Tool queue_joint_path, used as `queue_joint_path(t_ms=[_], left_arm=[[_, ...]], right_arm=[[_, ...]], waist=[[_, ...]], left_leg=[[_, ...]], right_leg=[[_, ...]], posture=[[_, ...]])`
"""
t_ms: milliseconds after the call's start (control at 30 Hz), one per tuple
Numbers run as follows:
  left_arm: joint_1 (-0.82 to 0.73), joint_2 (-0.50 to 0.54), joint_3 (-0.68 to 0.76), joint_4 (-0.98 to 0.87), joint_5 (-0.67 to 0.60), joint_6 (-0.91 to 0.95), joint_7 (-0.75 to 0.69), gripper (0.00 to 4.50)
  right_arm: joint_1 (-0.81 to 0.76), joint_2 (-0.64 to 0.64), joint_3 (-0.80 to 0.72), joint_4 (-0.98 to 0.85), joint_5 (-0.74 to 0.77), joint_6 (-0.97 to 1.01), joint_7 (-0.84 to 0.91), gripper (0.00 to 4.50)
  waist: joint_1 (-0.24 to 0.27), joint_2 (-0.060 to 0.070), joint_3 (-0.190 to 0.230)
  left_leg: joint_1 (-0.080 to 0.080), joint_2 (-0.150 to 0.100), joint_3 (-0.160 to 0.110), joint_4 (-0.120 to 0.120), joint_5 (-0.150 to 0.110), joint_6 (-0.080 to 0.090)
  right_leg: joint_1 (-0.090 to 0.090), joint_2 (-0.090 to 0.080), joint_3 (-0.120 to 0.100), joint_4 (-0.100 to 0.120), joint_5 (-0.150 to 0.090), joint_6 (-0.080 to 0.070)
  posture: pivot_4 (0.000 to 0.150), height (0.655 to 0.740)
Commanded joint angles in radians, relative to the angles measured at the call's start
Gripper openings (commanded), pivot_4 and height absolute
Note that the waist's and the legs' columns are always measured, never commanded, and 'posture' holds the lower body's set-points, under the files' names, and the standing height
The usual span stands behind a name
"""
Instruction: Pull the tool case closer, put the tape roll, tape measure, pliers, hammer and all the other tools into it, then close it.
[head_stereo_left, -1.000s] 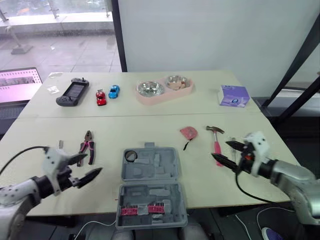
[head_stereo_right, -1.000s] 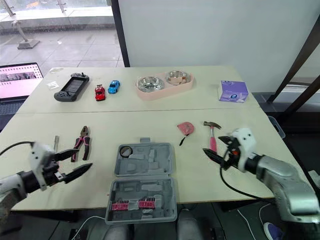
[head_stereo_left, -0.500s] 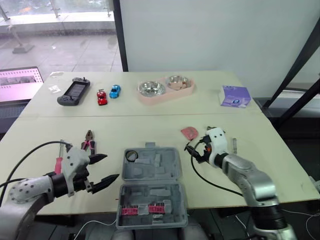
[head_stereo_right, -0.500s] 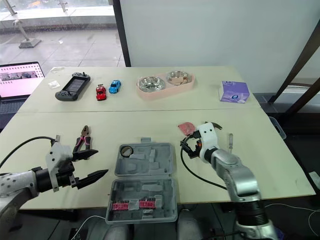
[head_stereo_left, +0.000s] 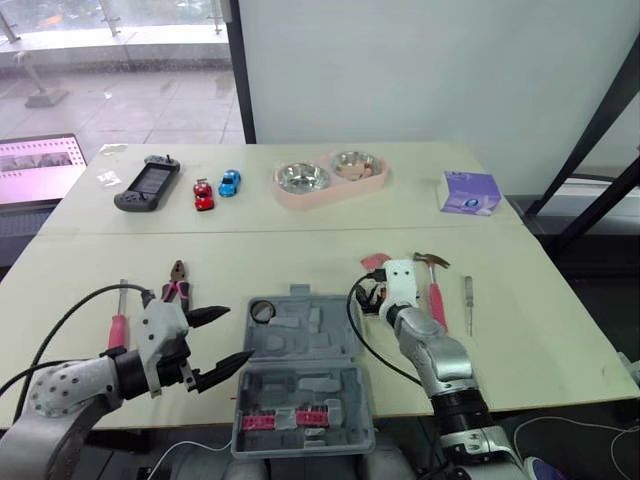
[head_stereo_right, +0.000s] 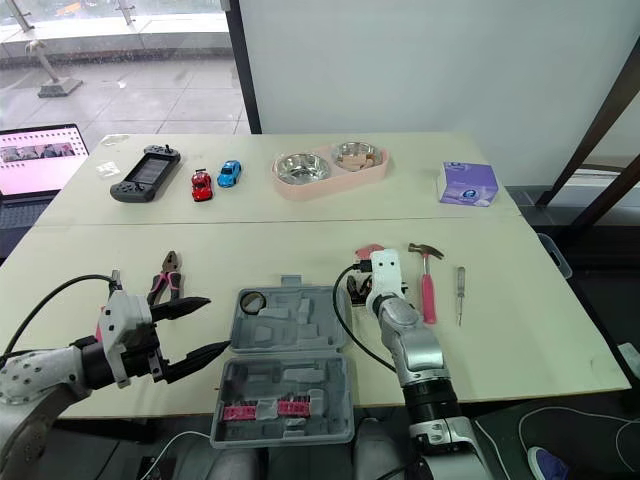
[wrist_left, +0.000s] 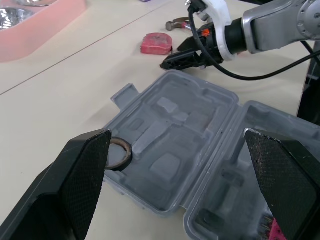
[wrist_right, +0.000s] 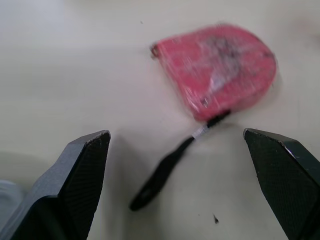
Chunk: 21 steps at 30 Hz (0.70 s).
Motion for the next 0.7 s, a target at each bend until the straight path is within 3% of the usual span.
queue_joint_path(t_ms=[33, 200, 300, 533, 700], left_arm=[[-0.002, 0.011, 0.007, -0.024, -0.01, -0.009, -0.004, 4.45], [-0.009, 0.01, 0.011, -0.017, -0.008, -0.016, -0.003, 4.45], [-0.013, 0.006, 0.007, -0.014, -0.003, -0.022, -0.002, 4.5], [-0.016, 0.005, 0.003, -0.009, 0.0, -0.025, -0.001, 4.5], [-0.014, 0.004, -0.001, -0.008, 0.003, -0.026, -0.002, 4.5]], right_arm=[[-0.025, 0.005, -0.054, 0.046, -0.001, -0.025, -0.034, 4.5], [-0.023, -0.004, -0.058, 0.049, -0.003, -0.03, -0.018, 4.5], [-0.028, -0.015, -0.062, 0.077, 0.0, -0.046, 0.002, 3.61], [-0.034, -0.019, -0.052, 0.103, -0.004, -0.075, 0.049, 0.14], [-0.018, -0.026, -0.039, 0.084, -0.004, -0.079, 0.094, 0.06]], waist=[[0.0, 0.0, 0.0], [0.001, 0.0, 0.0], [0.001, 0.0, 0.0], [-0.004, 0.0, 0.0], [-0.003, 0.0, 0.0]], left_leg=[[0.0, 0.0, 0.0, 0.0, 0.0, 0.0], [0.0, 0.0, -0.001, 0.0, 0.0, 0.0], [0.0, 0.0, -0.001, 0.0, 0.0, 0.0], [0.001, 0.0, -0.001, -0.001, 0.0, 0.0], [0.001, 0.0, -0.001, -0.001, 0.0, 0.0]], right_leg=[[0.0, 0.0, 0.0, 0.0, 0.0, 0.0], [0.001, 0.0, 0.0, 0.0, 0.0, 0.0], [0.001, 0.0, 0.0, 0.0, 0.0, 0.0], [0.001, 0.001, 0.0, 0.0, 0.0, 0.0], [0.001, 0.001, 0.0, 0.0, 0.0, 0.0]], posture=[[0.15, 0.7387], [0.15, 0.7387], [0.15, 0.7387], [0.15, 0.7387], [0.15, 0.7387]])
